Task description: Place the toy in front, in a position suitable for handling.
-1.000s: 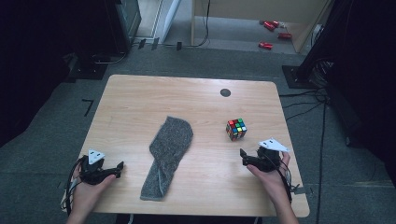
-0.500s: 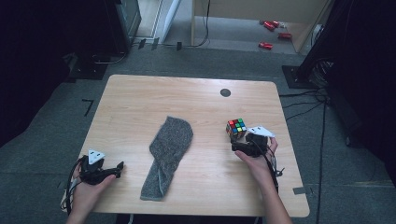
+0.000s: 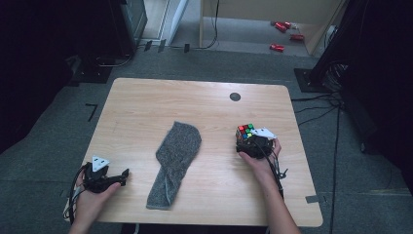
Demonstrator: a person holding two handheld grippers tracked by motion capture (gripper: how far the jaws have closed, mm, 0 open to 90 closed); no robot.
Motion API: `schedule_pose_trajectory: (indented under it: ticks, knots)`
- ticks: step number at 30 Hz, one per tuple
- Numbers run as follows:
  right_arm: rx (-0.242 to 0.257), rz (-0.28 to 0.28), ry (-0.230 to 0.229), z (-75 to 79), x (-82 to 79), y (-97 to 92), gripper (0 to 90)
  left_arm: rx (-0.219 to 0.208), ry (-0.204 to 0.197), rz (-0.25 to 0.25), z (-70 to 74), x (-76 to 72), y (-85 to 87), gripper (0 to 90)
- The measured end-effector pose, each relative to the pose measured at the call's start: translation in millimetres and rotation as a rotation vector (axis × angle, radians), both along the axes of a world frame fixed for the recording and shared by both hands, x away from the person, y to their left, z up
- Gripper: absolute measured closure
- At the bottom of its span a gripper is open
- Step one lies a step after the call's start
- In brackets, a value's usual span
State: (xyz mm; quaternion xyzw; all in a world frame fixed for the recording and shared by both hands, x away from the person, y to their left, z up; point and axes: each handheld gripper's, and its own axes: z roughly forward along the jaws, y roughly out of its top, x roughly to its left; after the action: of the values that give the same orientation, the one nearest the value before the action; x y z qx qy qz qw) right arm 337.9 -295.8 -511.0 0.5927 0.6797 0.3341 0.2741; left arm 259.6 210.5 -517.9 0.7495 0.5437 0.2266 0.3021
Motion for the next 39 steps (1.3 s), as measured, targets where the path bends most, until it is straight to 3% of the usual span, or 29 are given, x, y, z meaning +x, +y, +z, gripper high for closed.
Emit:
schedule_pose_trajectory:
  ticks: [5, 9, 14, 19, 30, 35, 39]
  knots:
    - [-0.019, -0.021, -0.012, -3.6, 3.4, 2.2, 20.6, 0.0, 0.0, 0.0, 0.0, 0.0, 0.0, 8.9]
    - [-0.023, -0.018, -0.022, -4.8, 3.7, 2.3, 32.0, 0.0, 0.0, 0.0, 0.0, 0.0, 0.0, 8.9]
    - [-0.022, 0.003, -0.024, -2.5, 0.3, 3.5, 33.5, 0.0, 0.0, 0.0, 0.0, 0.0, 0.0, 8.9]
    - [-0.011, 0.063, -0.057, 4.4, -11.5, 8.0, 33.7, -0.001, 0.0, 0.0, 0.0, 0.0, 0.0, 8.9]
    - [0.004, 0.235, -0.112, 24.8, -57.0, 30.3, 33.9, -0.001, 0.0, 0.003, 0.0, 0.0, -0.5, 8.8]
    - [-0.01, 0.292, -0.118, 29.6, -70.9, 37.7, 33.9, -0.001, 0.0, 0.003, 0.0, 0.1, -0.5, 8.8]
    - [0.016, 0.331, -0.111, 34.3, -85.3, 41.6, 33.9, 0.003, 0.008, -0.005, 0.8, -0.3, -1.4, 8.8]
